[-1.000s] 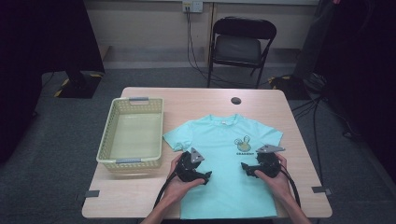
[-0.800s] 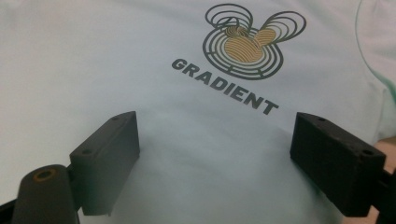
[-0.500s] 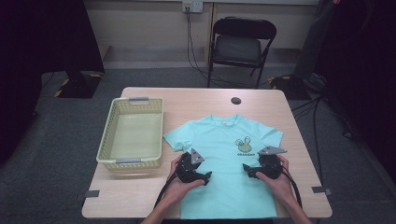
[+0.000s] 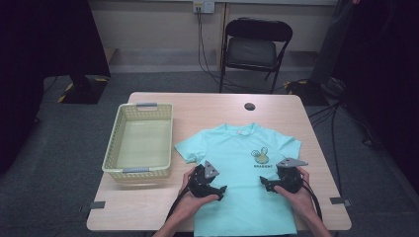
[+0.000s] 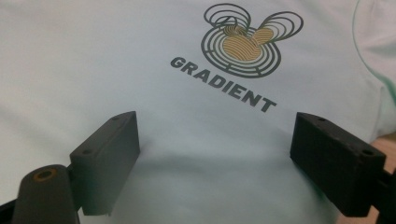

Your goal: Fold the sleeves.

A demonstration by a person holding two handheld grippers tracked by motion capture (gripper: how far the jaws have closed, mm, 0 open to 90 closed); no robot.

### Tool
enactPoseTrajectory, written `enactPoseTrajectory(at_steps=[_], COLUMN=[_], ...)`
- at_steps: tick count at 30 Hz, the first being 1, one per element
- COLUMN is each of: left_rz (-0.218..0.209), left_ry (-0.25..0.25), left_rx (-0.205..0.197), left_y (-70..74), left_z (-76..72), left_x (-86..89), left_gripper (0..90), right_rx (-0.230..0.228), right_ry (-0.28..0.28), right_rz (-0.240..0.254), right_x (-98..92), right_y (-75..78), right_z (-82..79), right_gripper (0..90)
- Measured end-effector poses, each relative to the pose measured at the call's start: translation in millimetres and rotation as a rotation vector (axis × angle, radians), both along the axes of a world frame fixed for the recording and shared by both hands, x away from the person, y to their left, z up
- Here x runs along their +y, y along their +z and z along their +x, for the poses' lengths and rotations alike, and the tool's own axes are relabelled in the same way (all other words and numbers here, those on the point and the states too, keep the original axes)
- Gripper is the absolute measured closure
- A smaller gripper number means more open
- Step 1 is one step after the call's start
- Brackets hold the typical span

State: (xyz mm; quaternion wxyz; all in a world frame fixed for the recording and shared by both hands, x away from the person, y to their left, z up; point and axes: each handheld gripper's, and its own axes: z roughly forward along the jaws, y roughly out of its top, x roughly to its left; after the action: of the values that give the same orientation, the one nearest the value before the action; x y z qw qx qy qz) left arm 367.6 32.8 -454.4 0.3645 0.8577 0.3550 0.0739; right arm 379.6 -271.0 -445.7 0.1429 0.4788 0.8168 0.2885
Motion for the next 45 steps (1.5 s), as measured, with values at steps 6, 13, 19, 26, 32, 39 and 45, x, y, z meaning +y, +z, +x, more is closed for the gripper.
enactPoseTrajectory(at_steps=[6,13,19,26,32,39,45], left_rz=[-0.008,-0.009,-0.01,-0.011,-0.015,-0.013,-0.002], left_ry=[-0.013,-0.031,-0.041,-0.053,-0.069,-0.089,-0.109], left_rx=[0.001,0.001,0.001,0.001,-0.001,0.004,0.023], left_y=[1.1,2.3,3.2,3.7,5.4,7.1,10.1], left_z=[-7.6,-15.0,-20.7,-24.0,-34.9,-41.5,-46.1], left_x=[-3.2,-3.5,-3.8,-4.2,-4.9,-7.5,-8.4], left_gripper=[15.6,15.7,15.7,15.7,16.2,16.1,16.2], right_rx=[-0.001,-0.001,-0.003,-0.003,0.001,0.003,0.017], right_ry=[0.003,0.009,0.014,0.013,0.025,0.03,0.032], right_rz=[0.0,0.003,0.002,0.003,0.003,0.002,-0.004], right_x=[-4.6,-7.6,-9.3,-11.0,-13.5,-16.0,-15.5], right_y=[1.3,2.7,3.5,4.6,6.6,8.7,11.2], right_z=[-8.0,-17.2,-22.7,-30.1,-40.6,-51.4,-58.9], right_gripper=[14.7,14.8,14.8,14.8,14.8,14.8,14.8])
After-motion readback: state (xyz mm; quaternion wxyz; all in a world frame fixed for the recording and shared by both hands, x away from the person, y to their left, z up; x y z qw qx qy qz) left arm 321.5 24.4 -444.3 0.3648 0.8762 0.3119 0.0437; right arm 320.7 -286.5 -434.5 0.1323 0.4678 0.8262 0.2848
